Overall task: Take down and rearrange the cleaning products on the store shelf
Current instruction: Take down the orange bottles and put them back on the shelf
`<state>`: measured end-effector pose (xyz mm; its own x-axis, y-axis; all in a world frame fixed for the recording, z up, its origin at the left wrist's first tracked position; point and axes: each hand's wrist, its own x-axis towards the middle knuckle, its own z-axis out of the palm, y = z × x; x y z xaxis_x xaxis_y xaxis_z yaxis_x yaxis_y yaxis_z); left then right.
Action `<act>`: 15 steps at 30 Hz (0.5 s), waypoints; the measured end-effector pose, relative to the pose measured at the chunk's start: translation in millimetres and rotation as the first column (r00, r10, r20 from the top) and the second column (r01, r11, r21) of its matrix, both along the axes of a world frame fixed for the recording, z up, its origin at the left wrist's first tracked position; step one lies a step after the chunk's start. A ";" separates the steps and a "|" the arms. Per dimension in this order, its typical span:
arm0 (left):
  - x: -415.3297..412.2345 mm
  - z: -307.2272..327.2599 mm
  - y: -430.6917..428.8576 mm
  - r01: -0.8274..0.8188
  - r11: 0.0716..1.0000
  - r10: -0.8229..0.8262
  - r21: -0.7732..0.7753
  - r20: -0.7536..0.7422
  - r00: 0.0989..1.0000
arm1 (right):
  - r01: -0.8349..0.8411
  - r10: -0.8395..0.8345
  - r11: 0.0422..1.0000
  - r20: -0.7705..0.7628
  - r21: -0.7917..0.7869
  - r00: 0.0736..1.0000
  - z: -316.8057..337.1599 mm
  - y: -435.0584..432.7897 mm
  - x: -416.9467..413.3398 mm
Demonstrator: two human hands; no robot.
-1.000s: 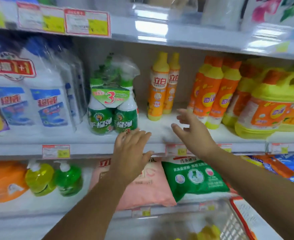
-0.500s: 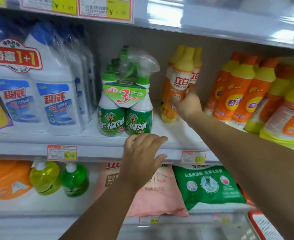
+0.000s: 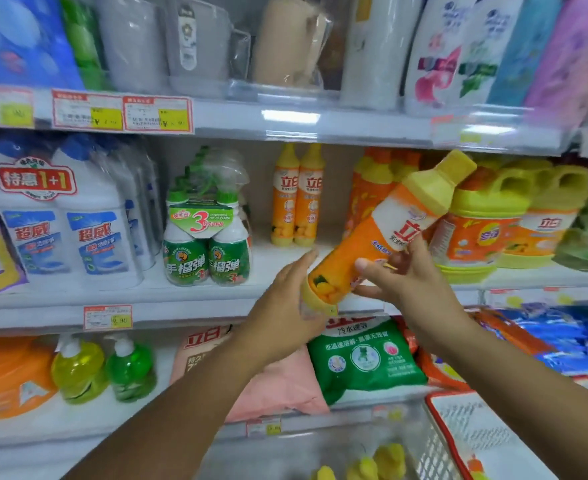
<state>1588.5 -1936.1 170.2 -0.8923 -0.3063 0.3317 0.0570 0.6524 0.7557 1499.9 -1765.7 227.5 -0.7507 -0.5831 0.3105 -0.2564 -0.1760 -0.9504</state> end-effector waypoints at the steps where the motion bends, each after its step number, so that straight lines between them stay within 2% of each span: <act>1: 4.1 6.2 11.8 0.060 0.996 -0.062 0.067 0.028 0.998 | -0.027 0.027 0.999 0.029 0.016 0.999 2.5 12.8 2.9; 3: 13.8 15.4 34.9 0.095 0.989 -0.103 0.113 0.065 0.993 | -0.072 0.069 0.996 0.061 0.056 0.996 7.0 34.0 7.7; 6: 24.2 22.3 63.3 0.060 0.997 -0.067 0.047 0.156 0.985 | -0.105 0.096 0.992 0.118 0.071 0.988 11.9 58.8 10.2; 10: 30.6 15.6 86.4 -0.016 0.999 0.025 -0.046 0.205 0.978 | -0.013 0.003 0.998 0.161 0.065 0.987 4.9 77.3 10.8; 13: 32.9 10.1 97.1 0.050 0.999 -0.051 0.011 0.281 0.958 | 0.042 -0.050 0.998 0.163 0.053 0.985 -2.9 82.3 13.1; 15: 31.4 10.6 99.3 0.109 0.988 -0.143 0.113 0.356 0.923 | 0.050 -0.057 0.997 0.131 0.057 0.990 -5.8 86.0 11.8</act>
<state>1619.9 -1836.8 180.8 -0.9795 -0.1965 -0.0449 -0.1541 0.5866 0.7951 1511.8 -1679.7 221.7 -0.8135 -0.5542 0.1761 -0.1358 -0.1134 -0.9842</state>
